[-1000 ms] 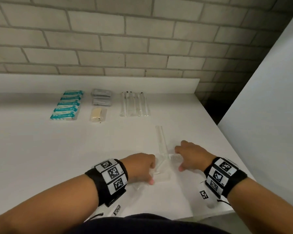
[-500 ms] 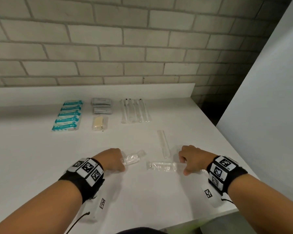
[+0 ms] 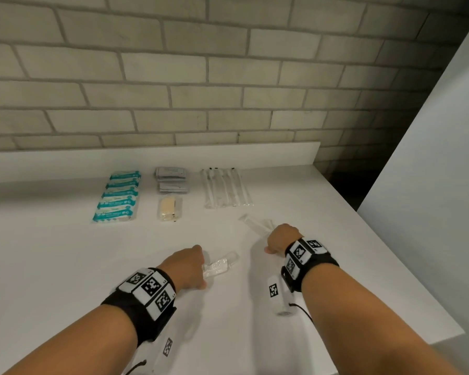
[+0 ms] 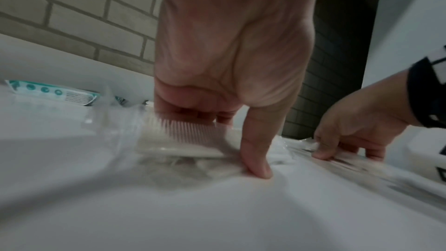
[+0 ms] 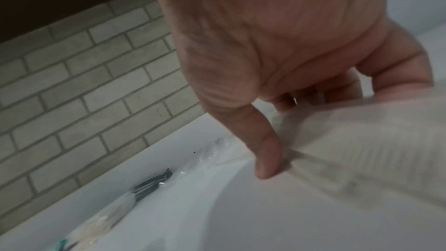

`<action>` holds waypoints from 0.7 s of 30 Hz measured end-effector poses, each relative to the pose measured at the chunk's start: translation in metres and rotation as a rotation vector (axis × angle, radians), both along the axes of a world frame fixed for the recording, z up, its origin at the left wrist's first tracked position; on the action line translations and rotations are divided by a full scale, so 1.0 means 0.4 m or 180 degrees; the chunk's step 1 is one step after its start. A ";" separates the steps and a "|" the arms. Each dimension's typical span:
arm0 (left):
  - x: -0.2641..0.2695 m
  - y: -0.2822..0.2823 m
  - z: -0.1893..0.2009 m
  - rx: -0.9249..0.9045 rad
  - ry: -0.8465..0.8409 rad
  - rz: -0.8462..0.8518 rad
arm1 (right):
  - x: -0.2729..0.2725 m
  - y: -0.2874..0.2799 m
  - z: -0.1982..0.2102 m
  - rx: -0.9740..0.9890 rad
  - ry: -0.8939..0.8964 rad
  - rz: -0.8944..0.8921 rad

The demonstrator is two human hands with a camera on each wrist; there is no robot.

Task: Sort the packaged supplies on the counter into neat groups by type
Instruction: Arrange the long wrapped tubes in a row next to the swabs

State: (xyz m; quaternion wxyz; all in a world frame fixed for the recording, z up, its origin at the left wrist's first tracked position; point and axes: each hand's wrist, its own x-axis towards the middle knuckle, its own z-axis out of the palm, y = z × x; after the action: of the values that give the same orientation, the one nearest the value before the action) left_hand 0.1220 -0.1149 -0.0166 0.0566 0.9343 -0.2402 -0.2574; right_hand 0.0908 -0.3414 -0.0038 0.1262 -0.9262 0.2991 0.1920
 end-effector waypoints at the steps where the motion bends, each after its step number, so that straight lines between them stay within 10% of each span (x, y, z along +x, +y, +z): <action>1: 0.003 -0.003 -0.001 0.0024 0.0043 0.0000 | 0.009 0.004 -0.001 -0.0078 0.0064 0.0072; 11: 0.022 -0.036 -0.002 -0.0121 0.0200 -0.0090 | -0.008 -0.049 0.010 0.0432 0.0049 0.0246; 18: 0.065 -0.250 0.077 -0.1667 0.0185 0.0631 | -0.032 -0.272 0.084 0.0403 -0.0320 0.0115; 21: 0.084 -0.372 0.105 -0.2425 0.0588 0.0951 | -0.020 -0.336 0.101 0.1065 -0.1410 0.0072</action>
State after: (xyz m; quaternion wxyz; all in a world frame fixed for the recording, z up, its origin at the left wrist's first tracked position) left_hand 0.1558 -0.2635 0.0255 0.4561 0.8441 -0.1740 -0.2219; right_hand 0.0828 -0.4758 0.0365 0.3374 -0.9152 0.2179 0.0329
